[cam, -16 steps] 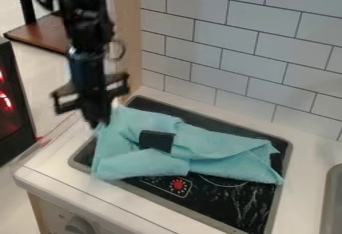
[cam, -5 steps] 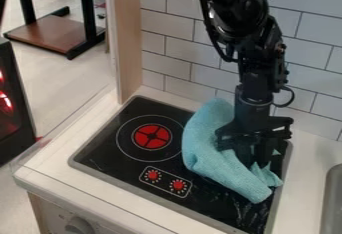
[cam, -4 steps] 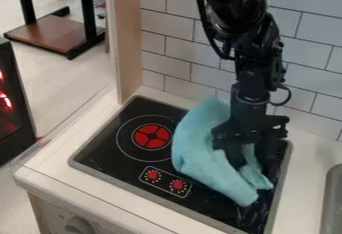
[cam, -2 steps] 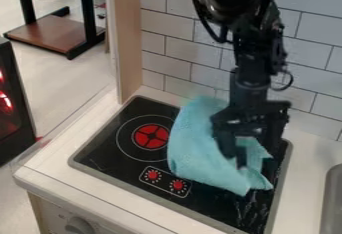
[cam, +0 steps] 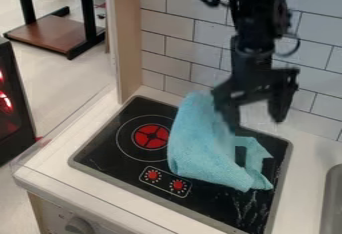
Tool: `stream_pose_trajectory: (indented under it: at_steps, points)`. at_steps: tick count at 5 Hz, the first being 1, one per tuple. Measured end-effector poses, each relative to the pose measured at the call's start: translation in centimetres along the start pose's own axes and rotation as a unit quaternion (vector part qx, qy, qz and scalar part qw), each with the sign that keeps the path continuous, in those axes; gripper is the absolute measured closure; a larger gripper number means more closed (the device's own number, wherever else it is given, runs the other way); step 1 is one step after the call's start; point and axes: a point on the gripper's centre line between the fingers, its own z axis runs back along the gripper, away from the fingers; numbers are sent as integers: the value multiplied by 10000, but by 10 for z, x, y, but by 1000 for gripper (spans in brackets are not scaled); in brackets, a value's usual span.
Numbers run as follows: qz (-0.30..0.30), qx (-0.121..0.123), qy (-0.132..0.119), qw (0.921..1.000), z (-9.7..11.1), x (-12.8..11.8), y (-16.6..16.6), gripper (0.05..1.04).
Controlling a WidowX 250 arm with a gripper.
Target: Folded the cloth from left to right
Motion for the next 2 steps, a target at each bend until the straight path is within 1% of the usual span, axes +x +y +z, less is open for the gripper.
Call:
stream_pose_trajectory:
  at_steps: [1, 2]
  points:
    - [-26, -78, -120, 9999, 24, -2, 3, 85]
    - [-111, -25, 44, 9999, 33, -9, 6, 85]
